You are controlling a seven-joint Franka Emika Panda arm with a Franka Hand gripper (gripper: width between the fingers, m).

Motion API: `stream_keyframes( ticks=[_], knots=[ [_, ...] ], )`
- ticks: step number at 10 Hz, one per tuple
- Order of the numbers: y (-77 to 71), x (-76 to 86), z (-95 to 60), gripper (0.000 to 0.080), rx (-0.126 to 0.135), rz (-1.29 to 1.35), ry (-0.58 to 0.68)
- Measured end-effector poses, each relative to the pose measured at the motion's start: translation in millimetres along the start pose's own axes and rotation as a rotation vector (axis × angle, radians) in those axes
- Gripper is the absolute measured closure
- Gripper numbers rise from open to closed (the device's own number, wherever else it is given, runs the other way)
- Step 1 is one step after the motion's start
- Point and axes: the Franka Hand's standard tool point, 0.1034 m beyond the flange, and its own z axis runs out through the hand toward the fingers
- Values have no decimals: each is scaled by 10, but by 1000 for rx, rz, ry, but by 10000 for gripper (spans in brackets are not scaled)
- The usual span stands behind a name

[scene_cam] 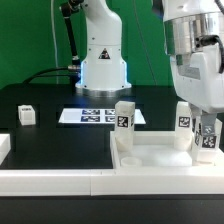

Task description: Assemble square table

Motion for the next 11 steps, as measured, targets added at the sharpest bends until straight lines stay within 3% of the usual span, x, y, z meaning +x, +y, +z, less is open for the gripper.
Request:
stream_keyframes(
  ticks=[1,2,5,6,7,9,11],
  knots=[
    [8,0,-4,350,-45,-198,-1],
    [-48,1,-6,189,-55,-417,6],
    [-59,-3,-9,152,-61,-664,-1],
    [-46,15,-8,152,-76,-818,-2],
    [-36,54,-15,151,-108,-1049,-3],
    [-83,69,-54,151,-120,-1356,5],
    [-76,71,-44,151,-120,-1321,5]
  ],
)
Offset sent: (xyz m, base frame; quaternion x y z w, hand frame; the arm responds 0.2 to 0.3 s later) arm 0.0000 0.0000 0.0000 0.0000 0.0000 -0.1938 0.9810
